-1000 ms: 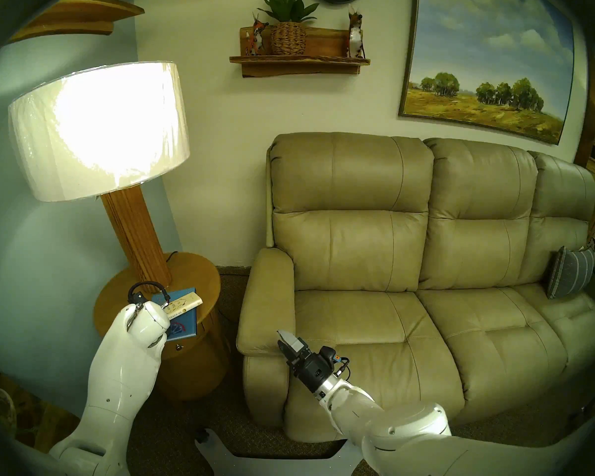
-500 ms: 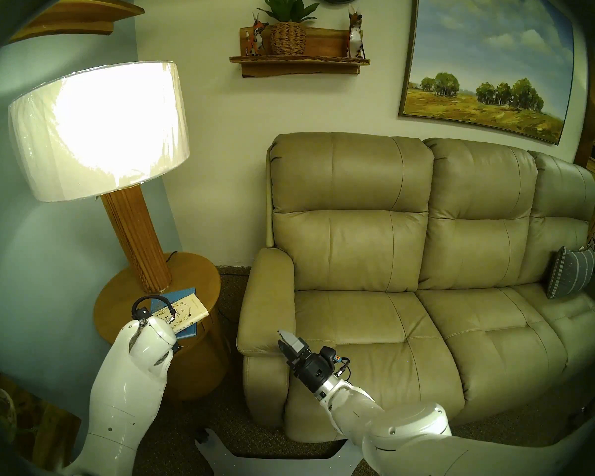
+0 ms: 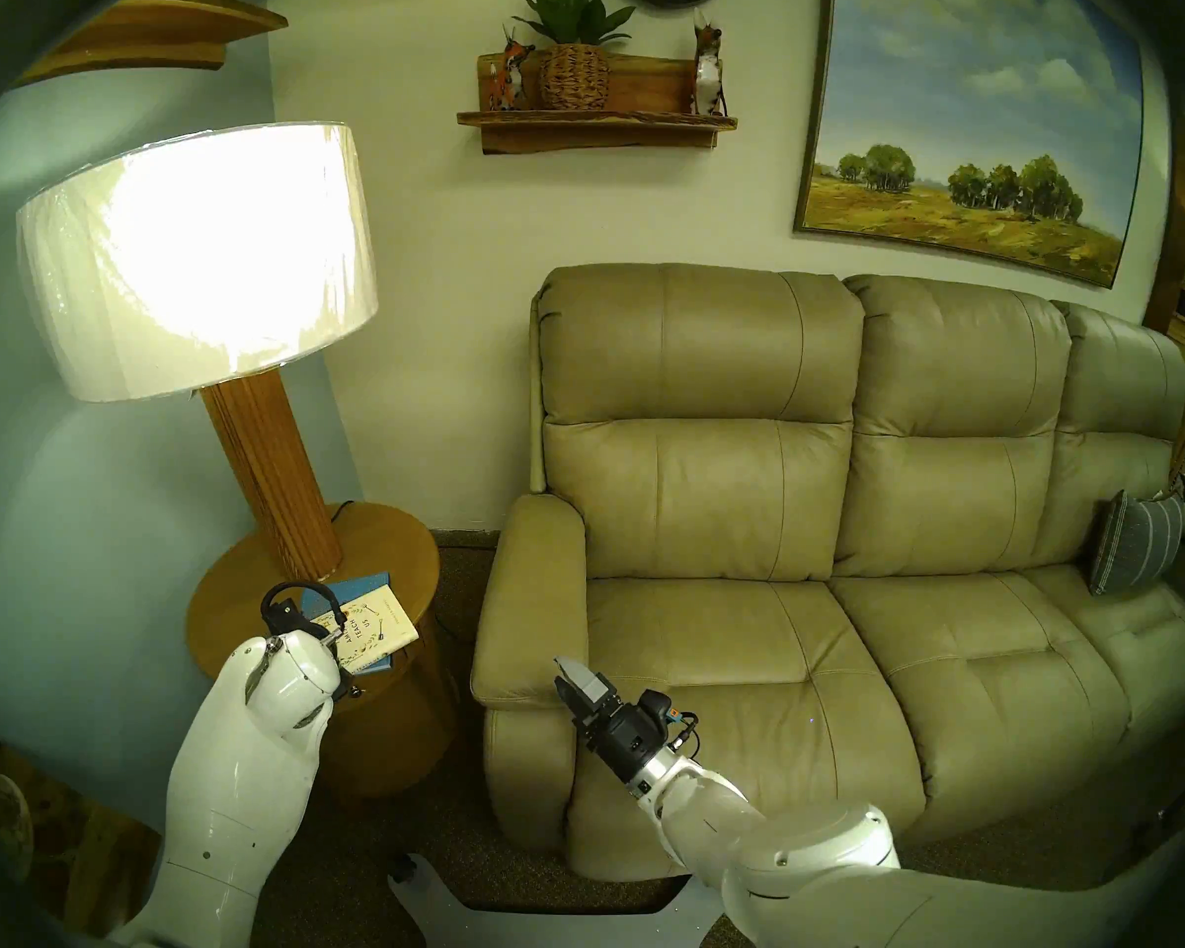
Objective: Move books from sofa to side table
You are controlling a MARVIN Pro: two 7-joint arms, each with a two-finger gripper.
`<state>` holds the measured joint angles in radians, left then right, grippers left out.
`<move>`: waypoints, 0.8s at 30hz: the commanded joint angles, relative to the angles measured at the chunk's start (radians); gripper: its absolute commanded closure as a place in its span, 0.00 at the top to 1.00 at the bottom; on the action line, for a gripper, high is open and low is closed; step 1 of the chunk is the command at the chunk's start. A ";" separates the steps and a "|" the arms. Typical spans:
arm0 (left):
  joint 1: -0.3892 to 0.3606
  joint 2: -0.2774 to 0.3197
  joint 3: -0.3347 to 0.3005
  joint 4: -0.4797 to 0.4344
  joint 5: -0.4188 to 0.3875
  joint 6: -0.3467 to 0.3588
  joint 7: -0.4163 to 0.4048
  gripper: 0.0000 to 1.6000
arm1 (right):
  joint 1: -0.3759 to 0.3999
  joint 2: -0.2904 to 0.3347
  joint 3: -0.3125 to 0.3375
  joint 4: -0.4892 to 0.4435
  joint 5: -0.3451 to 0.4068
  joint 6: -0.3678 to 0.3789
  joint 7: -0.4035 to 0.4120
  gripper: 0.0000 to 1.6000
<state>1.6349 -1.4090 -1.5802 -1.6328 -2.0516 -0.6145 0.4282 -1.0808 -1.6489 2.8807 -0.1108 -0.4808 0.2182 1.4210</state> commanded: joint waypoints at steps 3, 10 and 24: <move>0.142 0.009 0.060 -0.130 0.127 -0.018 -0.150 1.00 | 0.001 -0.001 -0.001 0.001 0.005 0.001 0.005 1.00; 0.233 -0.020 0.096 -0.090 0.208 -0.078 -0.264 1.00 | 0.008 0.002 -0.020 0.003 -0.017 0.005 0.008 1.00; 0.346 -0.036 0.158 -0.010 0.363 -0.161 -0.479 1.00 | -0.020 0.046 -0.072 -0.045 -0.088 -0.059 -0.018 1.00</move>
<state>1.9389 -1.4527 -1.4230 -1.6833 -1.7591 -0.7485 0.0471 -1.0839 -1.6299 2.8261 -0.1248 -0.5500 0.2025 1.4180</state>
